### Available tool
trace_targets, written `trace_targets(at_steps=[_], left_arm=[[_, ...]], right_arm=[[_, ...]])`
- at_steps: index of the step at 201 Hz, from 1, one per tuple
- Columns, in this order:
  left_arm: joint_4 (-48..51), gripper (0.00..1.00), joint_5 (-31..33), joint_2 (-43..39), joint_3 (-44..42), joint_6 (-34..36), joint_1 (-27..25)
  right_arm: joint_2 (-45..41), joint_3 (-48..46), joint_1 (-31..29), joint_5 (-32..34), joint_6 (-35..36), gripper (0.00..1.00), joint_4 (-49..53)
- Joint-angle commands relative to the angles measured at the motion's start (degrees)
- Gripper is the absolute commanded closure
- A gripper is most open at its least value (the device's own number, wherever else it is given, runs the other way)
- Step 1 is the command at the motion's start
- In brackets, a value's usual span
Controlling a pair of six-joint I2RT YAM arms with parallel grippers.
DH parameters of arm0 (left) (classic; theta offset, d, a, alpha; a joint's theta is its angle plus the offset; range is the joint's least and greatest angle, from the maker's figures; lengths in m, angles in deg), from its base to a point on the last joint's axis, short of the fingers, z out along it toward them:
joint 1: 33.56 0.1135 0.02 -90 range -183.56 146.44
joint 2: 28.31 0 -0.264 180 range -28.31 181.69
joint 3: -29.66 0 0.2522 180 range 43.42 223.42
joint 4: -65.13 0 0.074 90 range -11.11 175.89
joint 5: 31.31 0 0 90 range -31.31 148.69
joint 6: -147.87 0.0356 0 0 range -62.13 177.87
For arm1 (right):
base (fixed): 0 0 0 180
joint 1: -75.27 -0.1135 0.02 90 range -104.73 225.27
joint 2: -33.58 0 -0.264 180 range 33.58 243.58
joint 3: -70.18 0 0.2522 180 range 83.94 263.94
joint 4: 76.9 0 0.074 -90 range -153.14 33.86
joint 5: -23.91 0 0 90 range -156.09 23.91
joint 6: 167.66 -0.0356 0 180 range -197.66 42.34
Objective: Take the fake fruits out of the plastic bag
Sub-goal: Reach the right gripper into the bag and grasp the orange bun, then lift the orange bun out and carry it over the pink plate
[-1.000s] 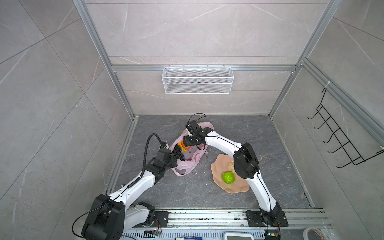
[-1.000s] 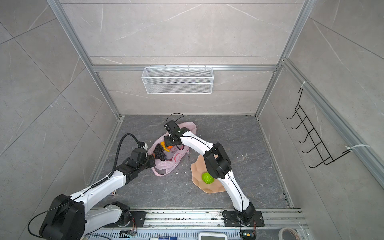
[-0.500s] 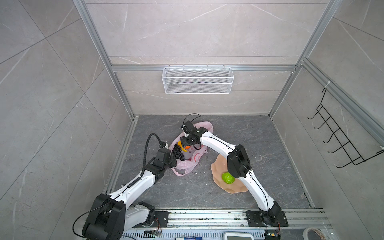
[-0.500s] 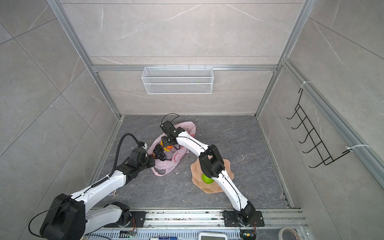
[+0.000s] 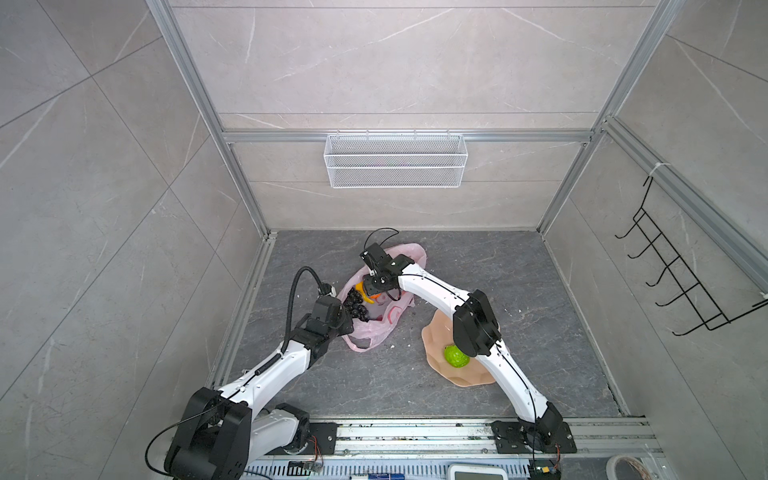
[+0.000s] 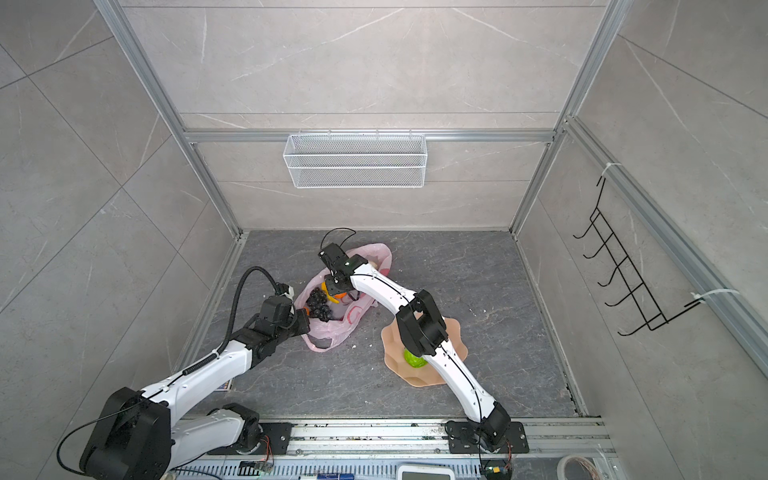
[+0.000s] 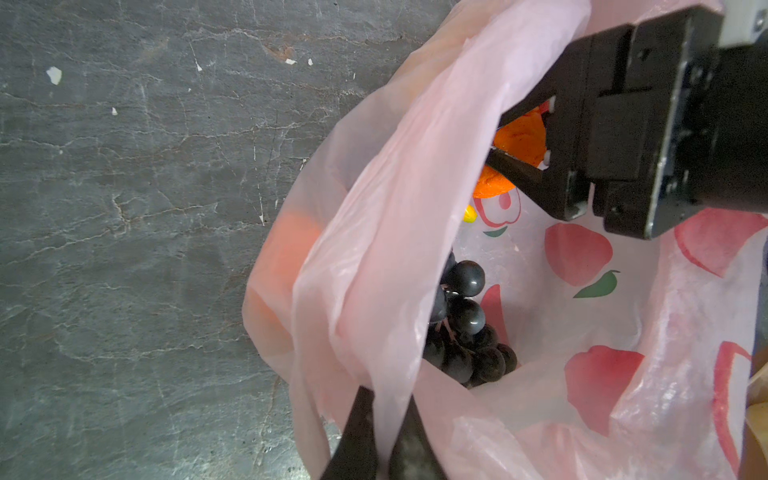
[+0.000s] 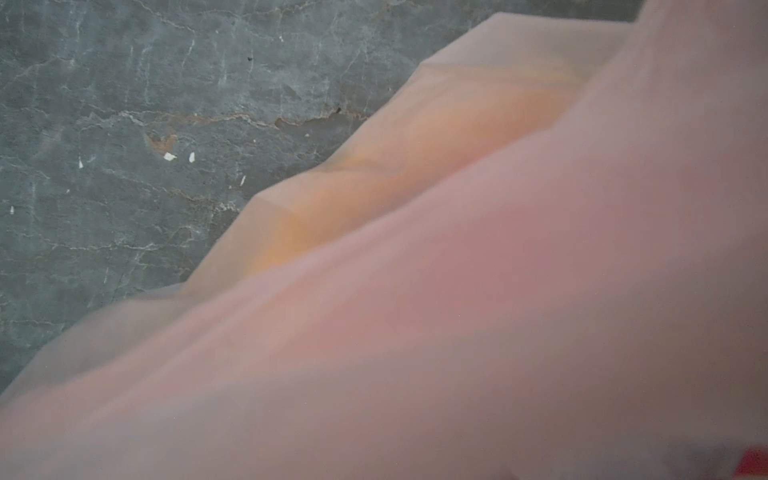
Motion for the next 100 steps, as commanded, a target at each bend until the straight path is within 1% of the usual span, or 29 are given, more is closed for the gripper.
trace_targets(at_steps=[1,32,72,100], left_arm=[[-1.7,0.92,1.3,-0.3,-0.5,1.6,0.5],[-1.8,0.92,1.4,-0.3,-0.7,2.1,0.6],[-1.7,0.92,2.4,-0.1,-0.4,4.5,0.7],[-2.7,0.92,2.9,0.1,-0.8,5.7,0.7]], right_arm=[[-3.8,-0.8,-0.9,1.0,0.7,0.53,2.5],[-10.1,-6.2,-1.7,1.4,0.9,0.53,2.6],[-22.2,-20.3,-2.3,2.9,0.3,0.53,0.8],[-31.0,-30.0,-2.4,5.7,-1.1,0.52,0.5]])
